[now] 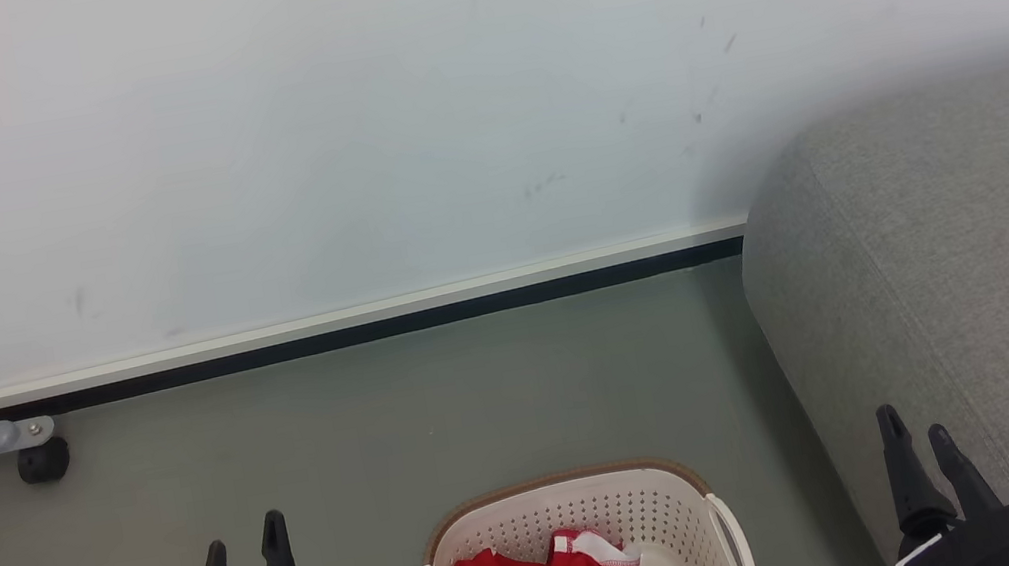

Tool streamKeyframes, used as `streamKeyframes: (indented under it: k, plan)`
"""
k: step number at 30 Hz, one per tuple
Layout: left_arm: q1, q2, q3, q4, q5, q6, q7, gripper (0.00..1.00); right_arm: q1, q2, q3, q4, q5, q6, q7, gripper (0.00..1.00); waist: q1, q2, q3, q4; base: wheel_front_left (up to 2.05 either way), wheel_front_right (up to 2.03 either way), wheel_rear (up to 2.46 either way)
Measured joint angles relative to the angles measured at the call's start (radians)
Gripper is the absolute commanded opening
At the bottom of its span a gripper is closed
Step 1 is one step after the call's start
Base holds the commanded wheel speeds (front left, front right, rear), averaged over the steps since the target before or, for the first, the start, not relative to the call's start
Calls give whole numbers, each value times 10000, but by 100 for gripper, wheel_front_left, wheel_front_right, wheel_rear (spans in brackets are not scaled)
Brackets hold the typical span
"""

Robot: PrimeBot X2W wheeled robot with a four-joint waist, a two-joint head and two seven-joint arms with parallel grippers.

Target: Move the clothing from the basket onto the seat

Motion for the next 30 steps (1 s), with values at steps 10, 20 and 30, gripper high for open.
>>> streamKeyframes:
  k: [10,20,30]
  plan:
    - [167,186,-121,-19,1553,257,-374,100,121,-105,466,46,-1319,-261,-376,100,0,0,-95,-15,0,0,0]
    - [385,253,-347,-48,2872,470,-725,100,139,-207,932,52,-2610,-439,-732,100,0,0,-176,-59,0,0,0]
    - [542,291,-581,-50,4142,604,-1081,100,211,-274,1340,42,-3866,-677,-1093,100,0,0,-227,-103,0,0,0]
